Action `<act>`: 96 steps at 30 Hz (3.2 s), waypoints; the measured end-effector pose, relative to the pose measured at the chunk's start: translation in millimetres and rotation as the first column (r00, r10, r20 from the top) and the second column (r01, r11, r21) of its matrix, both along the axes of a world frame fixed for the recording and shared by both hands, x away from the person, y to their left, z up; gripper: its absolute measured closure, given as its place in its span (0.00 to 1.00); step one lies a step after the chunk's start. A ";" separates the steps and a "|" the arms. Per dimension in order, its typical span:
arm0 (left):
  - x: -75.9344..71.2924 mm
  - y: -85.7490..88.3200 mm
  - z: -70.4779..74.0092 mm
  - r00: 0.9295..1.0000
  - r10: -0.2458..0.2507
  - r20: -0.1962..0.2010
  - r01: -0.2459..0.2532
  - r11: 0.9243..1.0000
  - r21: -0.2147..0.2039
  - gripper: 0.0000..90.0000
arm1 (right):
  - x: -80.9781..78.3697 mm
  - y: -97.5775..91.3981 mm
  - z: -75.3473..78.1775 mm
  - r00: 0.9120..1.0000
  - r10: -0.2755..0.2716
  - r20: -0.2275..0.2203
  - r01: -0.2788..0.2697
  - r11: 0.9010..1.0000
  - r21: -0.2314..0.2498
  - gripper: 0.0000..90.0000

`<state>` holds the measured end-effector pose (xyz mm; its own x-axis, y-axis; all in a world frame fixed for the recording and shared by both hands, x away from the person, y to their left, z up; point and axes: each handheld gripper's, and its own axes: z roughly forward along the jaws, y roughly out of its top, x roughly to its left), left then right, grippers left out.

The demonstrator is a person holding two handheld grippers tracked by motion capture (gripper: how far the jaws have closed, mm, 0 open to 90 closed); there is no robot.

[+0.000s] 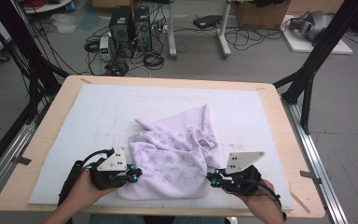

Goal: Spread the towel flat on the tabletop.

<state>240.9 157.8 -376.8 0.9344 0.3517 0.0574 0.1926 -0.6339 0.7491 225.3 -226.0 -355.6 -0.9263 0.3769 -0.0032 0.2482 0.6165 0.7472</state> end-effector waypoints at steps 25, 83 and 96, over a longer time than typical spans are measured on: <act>34.9 16.8 -53.8 0.991 0.108 -0.075 -0.101 0.991 0.092 0.85 | 51.9 68.0 -77.0 0.999 0.010 -0.042 -0.015 0.992 -0.128 0.87; -29.2 34.0 -24.1 0.996 0.059 -0.066 -0.060 0.998 -0.015 0.70 | 10.3 31.7 -47.0 0.992 0.103 -0.071 -0.102 0.995 0.018 0.86; 43.7 11.5 -58.1 0.990 0.100 -0.096 -0.094 0.994 0.060 0.82 | 58.4 42.4 -79.0 0.998 0.019 -0.059 -0.026 0.992 -0.122 0.92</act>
